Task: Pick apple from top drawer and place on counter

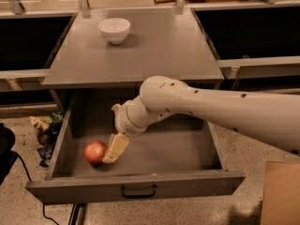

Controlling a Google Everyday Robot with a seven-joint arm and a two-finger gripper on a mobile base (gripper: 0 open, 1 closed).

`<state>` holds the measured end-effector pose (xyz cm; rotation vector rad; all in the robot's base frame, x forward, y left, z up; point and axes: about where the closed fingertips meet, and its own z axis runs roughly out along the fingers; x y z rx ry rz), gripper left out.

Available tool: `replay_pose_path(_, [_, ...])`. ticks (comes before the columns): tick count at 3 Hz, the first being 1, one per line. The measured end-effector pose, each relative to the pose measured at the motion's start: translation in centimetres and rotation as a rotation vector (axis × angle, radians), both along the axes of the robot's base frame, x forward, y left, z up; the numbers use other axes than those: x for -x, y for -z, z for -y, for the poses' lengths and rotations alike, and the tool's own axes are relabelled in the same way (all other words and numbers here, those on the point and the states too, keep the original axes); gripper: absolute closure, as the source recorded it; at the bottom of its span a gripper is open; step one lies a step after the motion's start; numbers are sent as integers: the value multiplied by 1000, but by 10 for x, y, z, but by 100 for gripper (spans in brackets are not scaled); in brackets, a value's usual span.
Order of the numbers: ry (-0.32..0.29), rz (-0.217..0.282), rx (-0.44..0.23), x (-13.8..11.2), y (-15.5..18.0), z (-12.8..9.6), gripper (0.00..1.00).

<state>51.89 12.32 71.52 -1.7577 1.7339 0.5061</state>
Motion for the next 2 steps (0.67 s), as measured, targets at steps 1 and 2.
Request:
replay_pose_path(1, [-5,32,-24,3,16,-23,0])
replay_pose_path(2, [0,44,-60,7,35,-40,0])
